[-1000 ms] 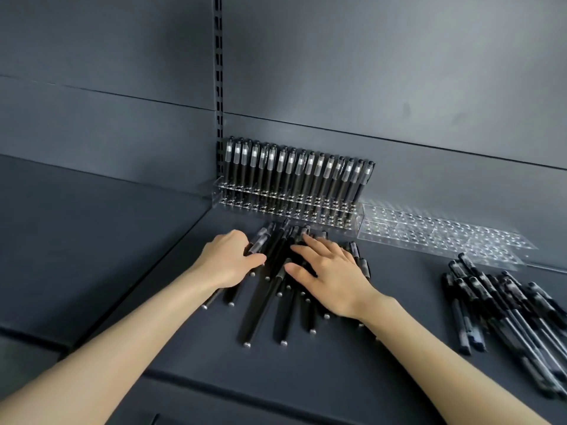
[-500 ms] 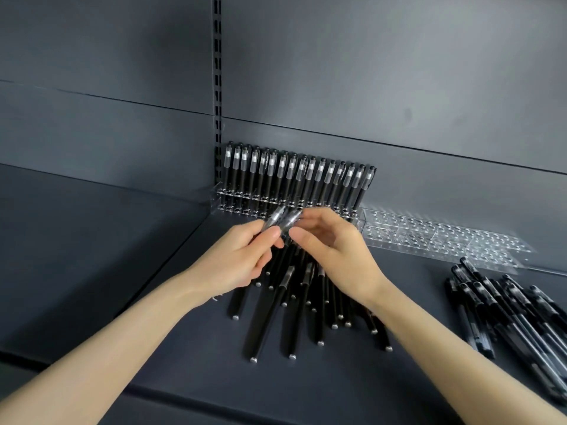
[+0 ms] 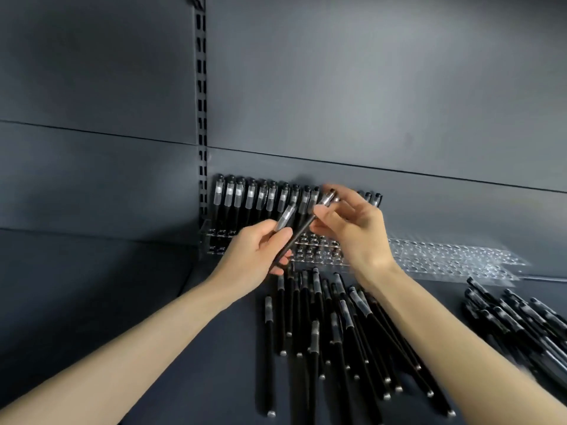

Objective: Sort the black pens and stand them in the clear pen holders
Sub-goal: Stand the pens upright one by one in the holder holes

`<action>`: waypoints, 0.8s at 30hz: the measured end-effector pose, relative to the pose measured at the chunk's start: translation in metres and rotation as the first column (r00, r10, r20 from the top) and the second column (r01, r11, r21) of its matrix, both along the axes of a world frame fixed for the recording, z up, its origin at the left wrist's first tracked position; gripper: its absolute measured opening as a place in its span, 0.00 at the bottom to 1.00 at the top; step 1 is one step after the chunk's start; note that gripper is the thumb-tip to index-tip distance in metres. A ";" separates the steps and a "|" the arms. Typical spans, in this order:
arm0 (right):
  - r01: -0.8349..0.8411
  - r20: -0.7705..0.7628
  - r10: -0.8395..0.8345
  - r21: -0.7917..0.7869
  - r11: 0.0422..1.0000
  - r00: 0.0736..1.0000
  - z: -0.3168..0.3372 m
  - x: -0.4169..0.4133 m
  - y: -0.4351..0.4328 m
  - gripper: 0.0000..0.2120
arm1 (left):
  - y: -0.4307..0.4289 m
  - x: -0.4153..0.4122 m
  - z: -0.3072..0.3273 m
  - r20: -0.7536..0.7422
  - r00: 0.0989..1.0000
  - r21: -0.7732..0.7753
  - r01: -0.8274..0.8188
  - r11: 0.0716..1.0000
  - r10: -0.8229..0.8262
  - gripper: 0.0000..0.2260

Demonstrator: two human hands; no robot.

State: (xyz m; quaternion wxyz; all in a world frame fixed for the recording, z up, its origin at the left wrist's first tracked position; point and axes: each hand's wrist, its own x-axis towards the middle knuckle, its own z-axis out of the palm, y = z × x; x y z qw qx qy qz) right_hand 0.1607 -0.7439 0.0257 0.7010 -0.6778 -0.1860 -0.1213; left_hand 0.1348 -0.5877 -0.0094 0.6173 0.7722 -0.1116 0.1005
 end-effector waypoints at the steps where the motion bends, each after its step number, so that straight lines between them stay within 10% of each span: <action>1: 0.065 0.034 -0.064 -0.012 0.998 0.997 0.003 0.005 -0.001 0.14 | 0.003 0.005 -0.002 0.023 0.998 0.015 -0.067 0.998 0.066 0.11; 9: 0.426 0.318 -0.363 -0.152 0.892 0.876 0.007 0.031 0.001 0.16 | 0.009 0.010 -0.015 0.137 0.970 0.000 -0.205 0.979 0.203 0.16; 24: 0.500 0.477 -0.339 -0.263 0.825 0.811 0.003 0.048 0.000 0.13 | 0.003 0.009 -0.024 0.128 0.974 0.042 -0.196 0.980 0.189 0.14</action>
